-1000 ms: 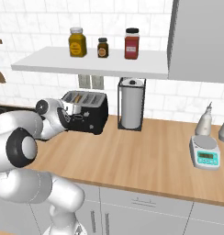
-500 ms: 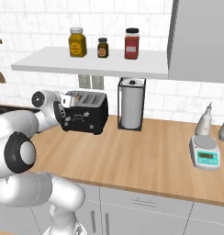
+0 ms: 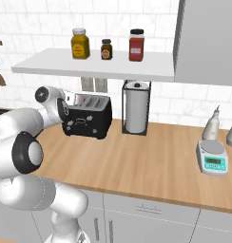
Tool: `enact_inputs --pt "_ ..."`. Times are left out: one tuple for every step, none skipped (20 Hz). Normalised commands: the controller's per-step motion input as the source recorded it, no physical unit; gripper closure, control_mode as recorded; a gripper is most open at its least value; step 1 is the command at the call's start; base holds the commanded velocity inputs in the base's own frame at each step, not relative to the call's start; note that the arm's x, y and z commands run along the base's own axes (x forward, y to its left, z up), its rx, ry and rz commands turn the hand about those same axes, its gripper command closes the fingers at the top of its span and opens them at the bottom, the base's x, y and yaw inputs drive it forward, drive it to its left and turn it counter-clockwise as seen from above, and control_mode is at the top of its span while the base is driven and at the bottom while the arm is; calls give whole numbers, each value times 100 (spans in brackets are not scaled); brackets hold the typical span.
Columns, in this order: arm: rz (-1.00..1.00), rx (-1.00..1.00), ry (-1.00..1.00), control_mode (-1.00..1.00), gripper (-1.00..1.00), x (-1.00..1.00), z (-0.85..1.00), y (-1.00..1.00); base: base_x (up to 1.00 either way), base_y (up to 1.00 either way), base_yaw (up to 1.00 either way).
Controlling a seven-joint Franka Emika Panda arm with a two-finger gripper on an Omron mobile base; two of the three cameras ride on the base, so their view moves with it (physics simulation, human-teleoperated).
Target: Start the toaster. Once the lever pops up, take the bread to the plate on the dining counter.
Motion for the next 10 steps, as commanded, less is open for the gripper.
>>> enact_inputs --pt "0 0 0 -100 -100 14 -11 0 0 0 0" --pt "0 0 0 -100 -100 13 -14 -4 0 0 0" --pt "0 0 0 -100 -100 11 -11 -1 0 0 0" --pt "0 0 1 -100 -100 11 -3 0 0 0 0" --pt "0 0 1 -100 -100 14 -4 0 0 0 0" --pt "0 0 1 -100 -100 15 -5 0 0 0 0" --pt "0 0 2 -100 -100 15 -4 0 0 0 0" --pt "0 0 1 -100 -100 17 -4 0 0 0 0" --pt "0 0 0 -100 -100 17 -6 0 0 0 0" --pt "0 0 1 -100 -100 19 -4 0 0 0 0"
